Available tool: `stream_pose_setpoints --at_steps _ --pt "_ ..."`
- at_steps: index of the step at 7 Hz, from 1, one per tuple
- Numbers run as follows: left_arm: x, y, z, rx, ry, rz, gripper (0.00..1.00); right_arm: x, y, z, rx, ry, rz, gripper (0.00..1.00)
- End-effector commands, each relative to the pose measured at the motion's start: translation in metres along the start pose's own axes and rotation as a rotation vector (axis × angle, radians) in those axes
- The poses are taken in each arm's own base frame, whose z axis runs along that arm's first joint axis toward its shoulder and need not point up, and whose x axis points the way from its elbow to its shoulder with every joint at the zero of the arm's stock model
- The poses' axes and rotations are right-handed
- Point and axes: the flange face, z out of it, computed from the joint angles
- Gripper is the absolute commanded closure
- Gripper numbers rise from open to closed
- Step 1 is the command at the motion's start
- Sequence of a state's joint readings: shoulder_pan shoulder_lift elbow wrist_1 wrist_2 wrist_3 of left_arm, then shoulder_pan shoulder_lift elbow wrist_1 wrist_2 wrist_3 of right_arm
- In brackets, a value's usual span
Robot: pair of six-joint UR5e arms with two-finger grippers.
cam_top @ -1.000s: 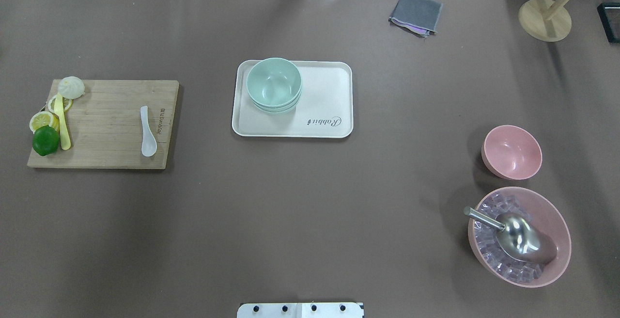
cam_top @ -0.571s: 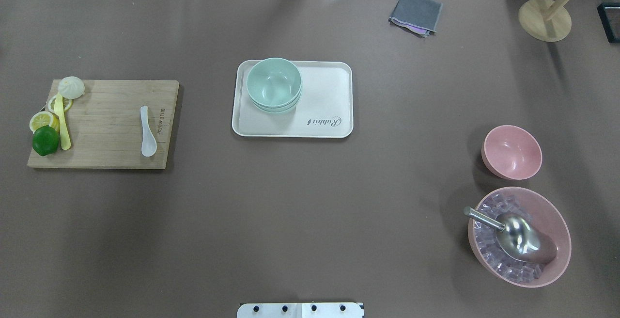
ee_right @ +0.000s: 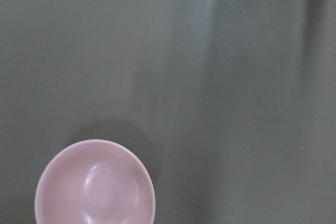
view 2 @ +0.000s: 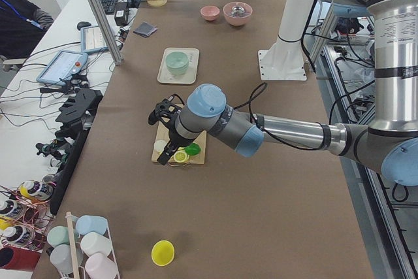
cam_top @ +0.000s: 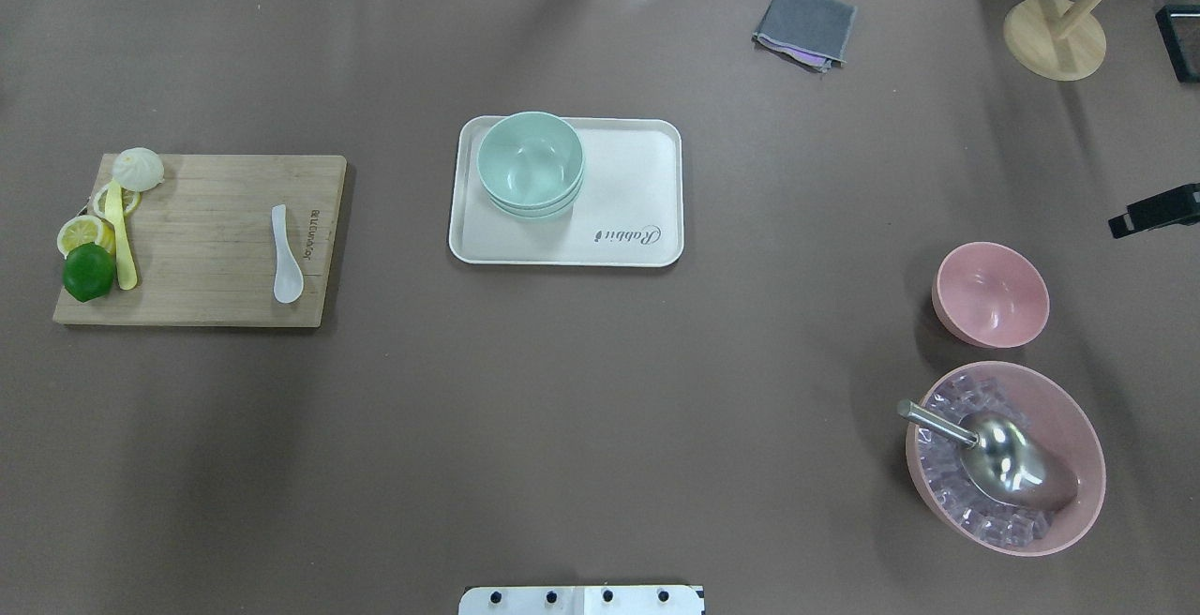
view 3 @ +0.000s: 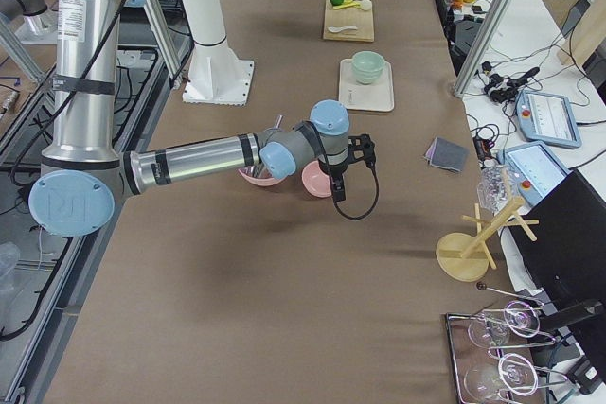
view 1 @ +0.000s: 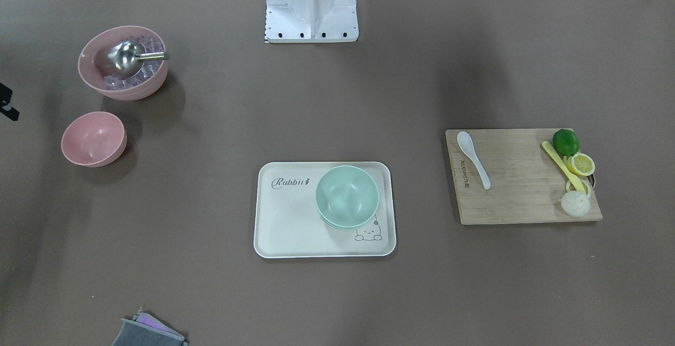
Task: Stack pink bowl on green and place spoon
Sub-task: 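Move the right gripper down to the small pink bowl and grasp its rim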
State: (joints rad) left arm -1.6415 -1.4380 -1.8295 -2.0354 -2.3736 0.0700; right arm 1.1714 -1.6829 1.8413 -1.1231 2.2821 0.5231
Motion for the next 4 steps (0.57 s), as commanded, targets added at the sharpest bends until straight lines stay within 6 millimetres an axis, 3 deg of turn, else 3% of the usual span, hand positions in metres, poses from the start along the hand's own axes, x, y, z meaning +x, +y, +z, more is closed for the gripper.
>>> stream_pose_setpoints --at_steps 1,2,4 --pt "0.001 0.0 0.0 0.002 0.002 0.003 0.02 0.022 0.03 0.073 0.064 -0.029 0.044 0.08" --pt "0.001 0.0 0.0 0.003 0.001 0.003 0.02 0.032 0.035 0.081 0.093 -0.053 0.041 0.16" --pt "0.001 0.0 0.0 0.003 0.002 0.006 0.02 0.007 0.027 0.089 0.086 -0.079 0.061 0.33"
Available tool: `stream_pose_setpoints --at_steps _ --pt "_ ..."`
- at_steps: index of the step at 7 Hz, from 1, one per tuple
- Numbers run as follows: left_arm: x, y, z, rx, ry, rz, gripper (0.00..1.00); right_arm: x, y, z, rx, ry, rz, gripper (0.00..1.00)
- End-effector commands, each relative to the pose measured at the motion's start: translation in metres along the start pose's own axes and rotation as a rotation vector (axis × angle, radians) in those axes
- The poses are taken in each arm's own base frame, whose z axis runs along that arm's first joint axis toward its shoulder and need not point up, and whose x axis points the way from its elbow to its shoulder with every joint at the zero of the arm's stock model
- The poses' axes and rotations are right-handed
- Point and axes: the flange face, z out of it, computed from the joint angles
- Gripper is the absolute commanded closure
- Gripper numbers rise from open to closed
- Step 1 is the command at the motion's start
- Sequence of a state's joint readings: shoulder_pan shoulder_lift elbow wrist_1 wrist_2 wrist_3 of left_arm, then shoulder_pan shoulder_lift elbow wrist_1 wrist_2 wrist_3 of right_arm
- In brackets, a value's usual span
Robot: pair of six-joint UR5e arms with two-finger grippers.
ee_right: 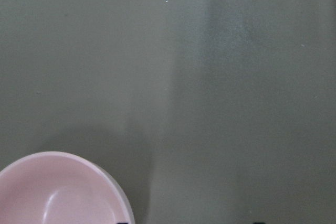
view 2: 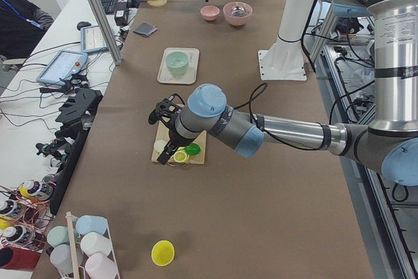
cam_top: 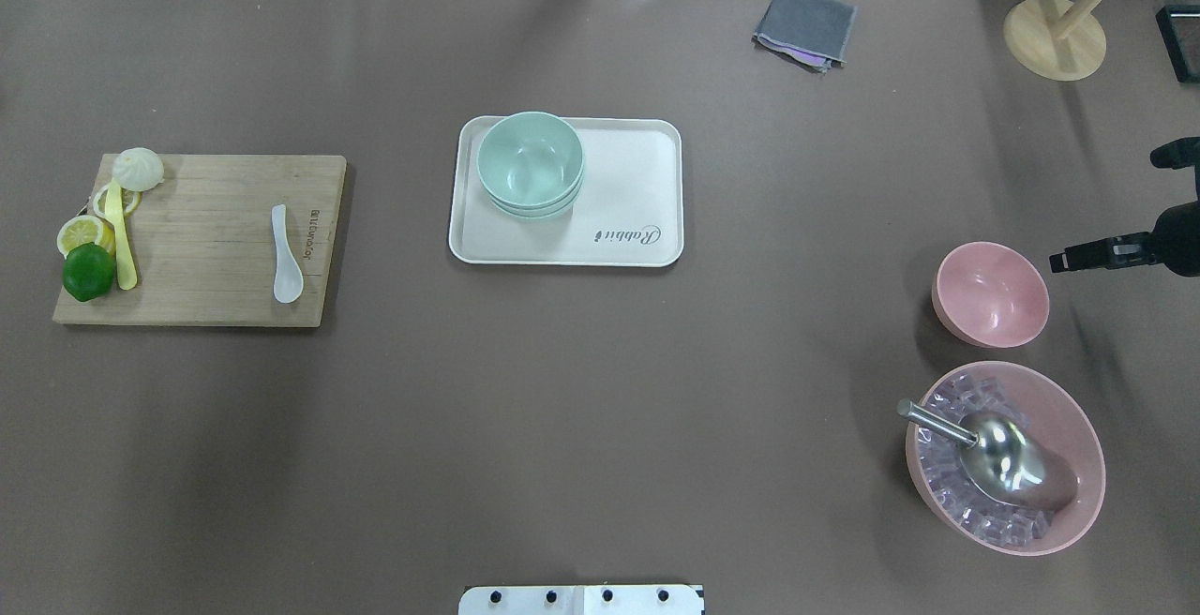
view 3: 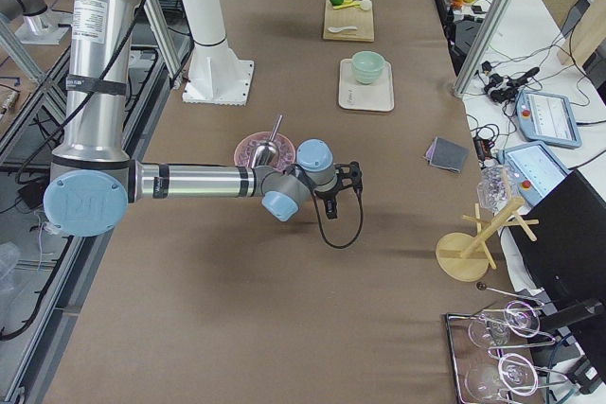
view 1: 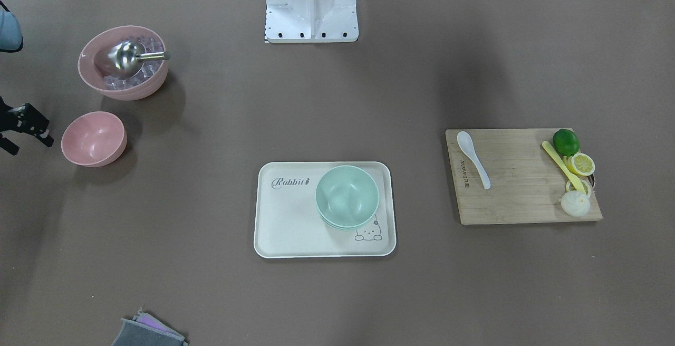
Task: Stack pink bowl on green and place spoon
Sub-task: 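Move the right gripper down to the small pink bowl and grasp its rim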
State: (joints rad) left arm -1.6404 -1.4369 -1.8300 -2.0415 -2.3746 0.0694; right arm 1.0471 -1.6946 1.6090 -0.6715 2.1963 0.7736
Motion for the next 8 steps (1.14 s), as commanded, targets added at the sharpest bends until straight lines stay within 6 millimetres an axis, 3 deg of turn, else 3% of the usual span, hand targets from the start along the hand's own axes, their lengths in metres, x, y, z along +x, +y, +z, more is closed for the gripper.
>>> stream_pose_setpoints --at_steps 1,3,4,5,6,8 --pt "0.0 0.0 0.0 0.0 0.0 0.002 0.02 -0.021 0.003 0.017 -0.008 -0.017 0.006 0.33" --pt "0.0 0.001 0.0 0.001 -0.001 0.001 0.02 -0.031 0.01 0.026 -0.019 -0.014 -0.016 0.33" --pt "0.0 0.001 0.0 0.0 0.002 0.002 0.02 -0.03 0.015 0.029 -0.027 -0.008 -0.018 0.42" --pt "0.0 0.006 0.001 -0.005 0.002 -0.002 0.02 -0.027 0.018 0.029 -0.032 -0.005 -0.017 0.8" --pt "0.0 0.006 0.001 -0.005 0.002 -0.002 0.02 -0.032 0.017 0.025 -0.025 -0.013 -0.024 1.0" --pt "0.0 0.007 0.001 -0.005 0.001 -0.002 0.02 -0.037 0.007 0.016 -0.013 -0.026 -0.02 1.0"
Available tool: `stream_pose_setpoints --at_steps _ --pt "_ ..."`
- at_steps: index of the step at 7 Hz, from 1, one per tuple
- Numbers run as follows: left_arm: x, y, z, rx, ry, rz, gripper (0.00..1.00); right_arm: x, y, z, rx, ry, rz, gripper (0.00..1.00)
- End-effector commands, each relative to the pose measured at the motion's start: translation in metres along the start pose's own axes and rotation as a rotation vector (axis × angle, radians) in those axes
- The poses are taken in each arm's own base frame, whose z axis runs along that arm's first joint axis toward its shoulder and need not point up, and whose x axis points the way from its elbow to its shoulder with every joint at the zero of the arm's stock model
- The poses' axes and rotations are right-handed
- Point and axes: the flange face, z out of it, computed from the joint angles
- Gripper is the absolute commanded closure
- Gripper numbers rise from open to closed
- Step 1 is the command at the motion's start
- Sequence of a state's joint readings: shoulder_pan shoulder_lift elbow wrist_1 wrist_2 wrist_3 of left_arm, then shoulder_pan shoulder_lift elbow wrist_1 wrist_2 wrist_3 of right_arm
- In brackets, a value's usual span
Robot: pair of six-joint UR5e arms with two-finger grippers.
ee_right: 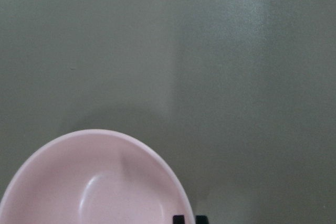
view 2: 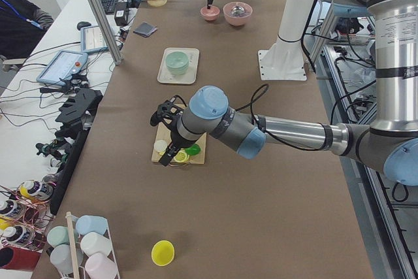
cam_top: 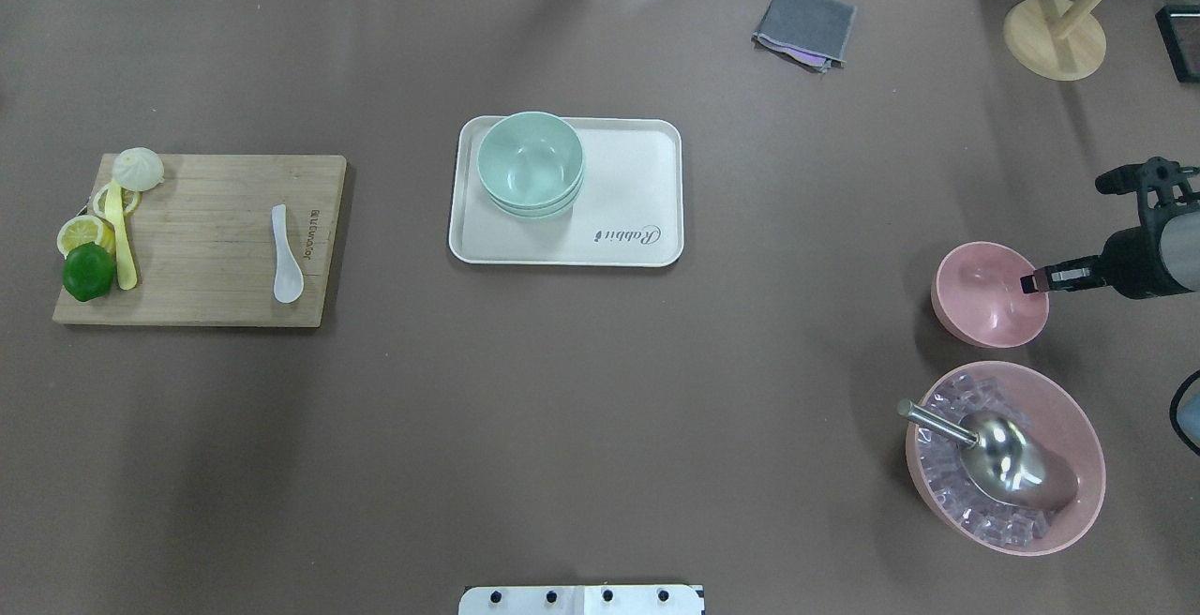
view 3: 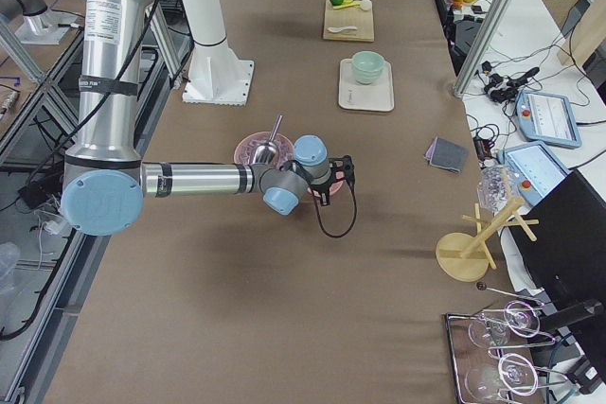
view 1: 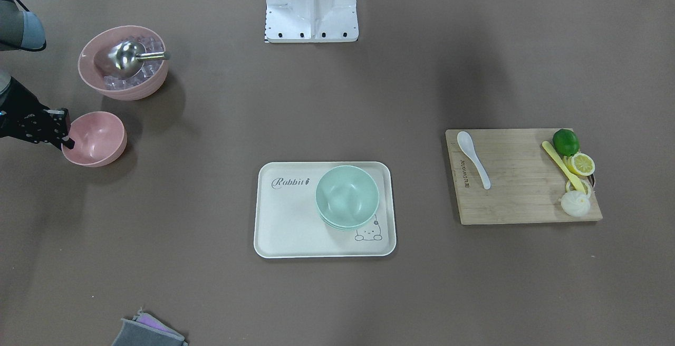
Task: Stack pink bowl on green and place spoon
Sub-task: 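Move the right gripper down to the small pink bowl and grasp its rim, then lift the pink bowl with the right gripper and carry it over the green bowls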
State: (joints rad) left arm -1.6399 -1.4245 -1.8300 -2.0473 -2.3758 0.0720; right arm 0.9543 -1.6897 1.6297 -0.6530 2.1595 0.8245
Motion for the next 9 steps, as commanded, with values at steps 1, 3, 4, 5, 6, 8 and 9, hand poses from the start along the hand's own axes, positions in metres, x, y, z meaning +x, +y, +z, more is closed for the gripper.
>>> stream_pose_setpoints --at_steps 1,3,4,5,6,8,9 --pt "0.0 0.0 0.0 0.001 0.0 0.001 0.02 0.003 -0.023 -0.014 0.025 0.021 0.036 1.0" --pt "0.001 0.001 -0.001 0.001 0.0 0.001 0.02 -0.082 -0.135 -0.027 0.034 0.023 0.063 1.0" --pt "0.001 0.001 -0.001 0.001 0.0 0.001 0.02 -0.158 -0.185 -0.026 0.009 0.045 0.073 1.0" --pt "0.001 0.0 -0.001 0.002 0.0 0.002 0.02 -0.213 -0.213 -0.032 -0.001 0.076 0.097 1.0" --pt "0.001 0.001 -0.001 0.001 0.0 -0.001 0.02 -0.266 -0.221 -0.03 0.015 0.051 0.16 1.0" --pt "0.0 0.001 0.0 0.0 0.0 -0.002 0.02 -0.394 -0.222 -0.02 0.04 0.065 0.321 1.0" --pt "0.0 0.001 0.0 0.0 0.0 -0.002 0.02 -0.45 -0.225 -0.023 0.034 0.126 0.371 1.0"
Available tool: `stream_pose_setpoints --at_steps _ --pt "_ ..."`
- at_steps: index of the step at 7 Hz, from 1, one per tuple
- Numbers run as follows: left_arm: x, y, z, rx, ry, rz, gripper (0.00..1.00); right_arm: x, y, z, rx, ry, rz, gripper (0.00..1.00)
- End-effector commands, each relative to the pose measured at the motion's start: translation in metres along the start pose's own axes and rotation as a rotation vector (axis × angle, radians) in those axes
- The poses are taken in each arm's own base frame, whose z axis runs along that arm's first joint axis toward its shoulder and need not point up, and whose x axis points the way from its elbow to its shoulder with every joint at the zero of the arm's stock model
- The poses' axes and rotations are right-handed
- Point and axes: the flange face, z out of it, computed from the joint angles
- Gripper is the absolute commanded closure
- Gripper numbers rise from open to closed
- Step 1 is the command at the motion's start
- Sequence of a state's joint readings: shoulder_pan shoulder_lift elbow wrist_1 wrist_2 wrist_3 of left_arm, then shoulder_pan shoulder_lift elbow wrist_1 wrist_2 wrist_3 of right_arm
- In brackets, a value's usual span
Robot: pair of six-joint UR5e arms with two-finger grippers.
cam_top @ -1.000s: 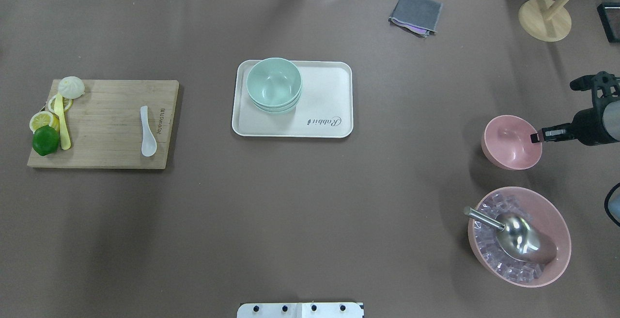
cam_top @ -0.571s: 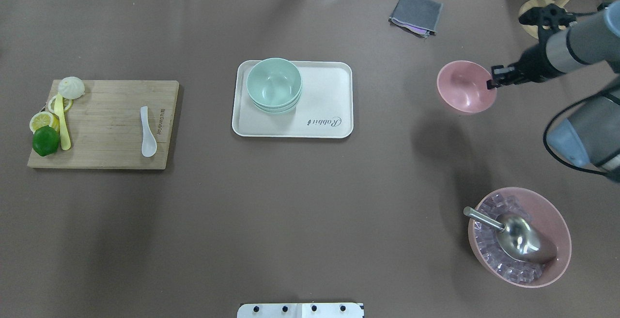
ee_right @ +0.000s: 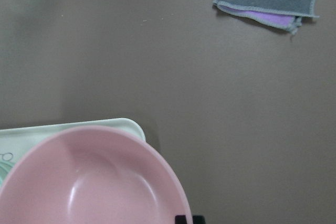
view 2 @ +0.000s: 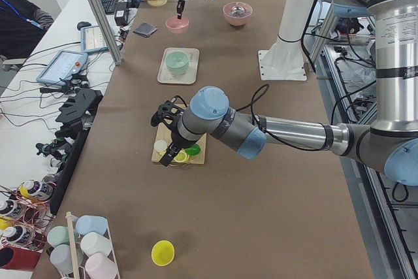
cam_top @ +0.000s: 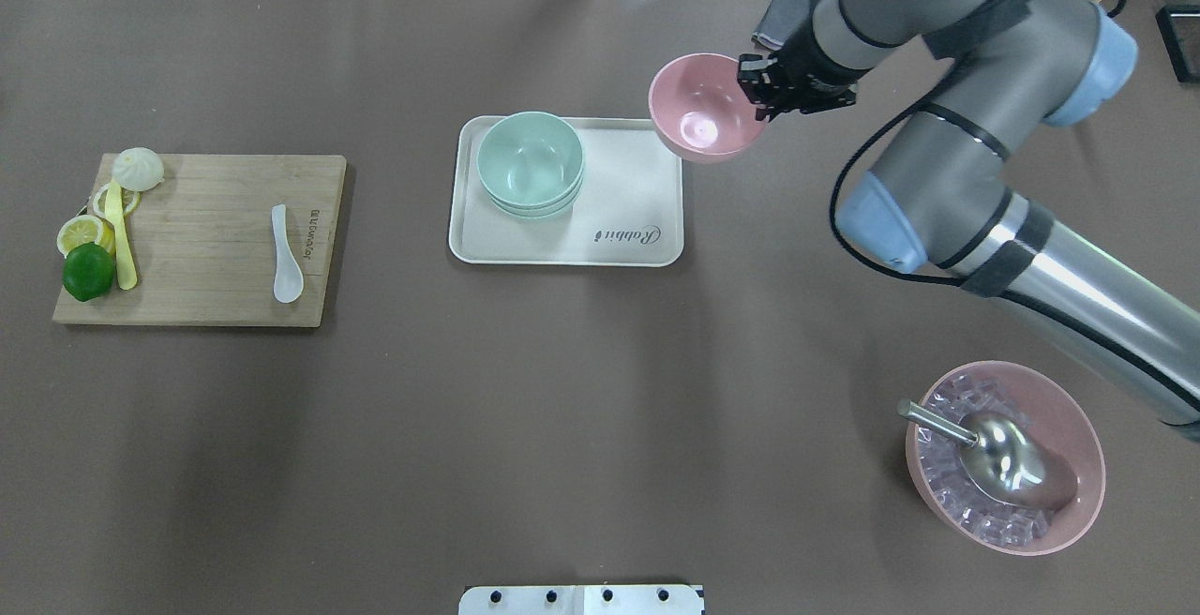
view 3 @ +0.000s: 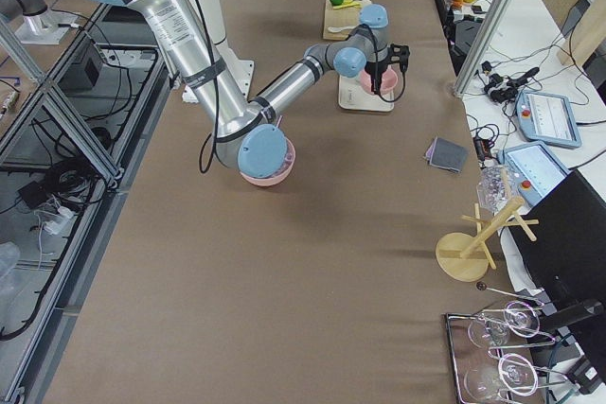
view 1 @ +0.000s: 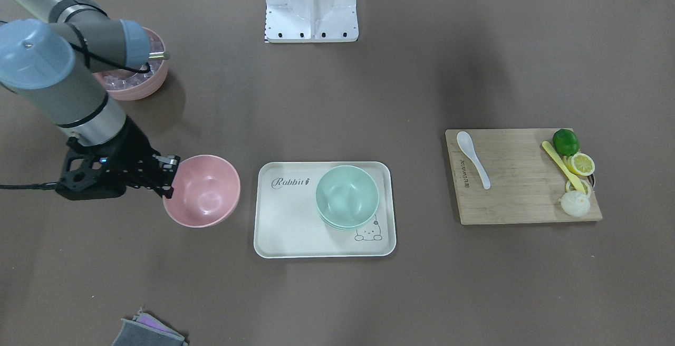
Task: Stack pink bowl on green and place spoon
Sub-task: 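Lift the pink bowl with the right gripper and carry it over the green bowls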
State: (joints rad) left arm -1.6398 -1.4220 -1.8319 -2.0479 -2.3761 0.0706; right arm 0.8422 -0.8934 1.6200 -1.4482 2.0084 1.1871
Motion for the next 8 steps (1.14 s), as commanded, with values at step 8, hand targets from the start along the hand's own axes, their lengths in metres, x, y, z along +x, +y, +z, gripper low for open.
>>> stream_pose_setpoints --at_steps 8 --pt "-0.001 0.002 0.002 -0.005 0.001 -0.004 0.02 -0.19 0.064 0.081 0.023 0.134 0.103 1.0"
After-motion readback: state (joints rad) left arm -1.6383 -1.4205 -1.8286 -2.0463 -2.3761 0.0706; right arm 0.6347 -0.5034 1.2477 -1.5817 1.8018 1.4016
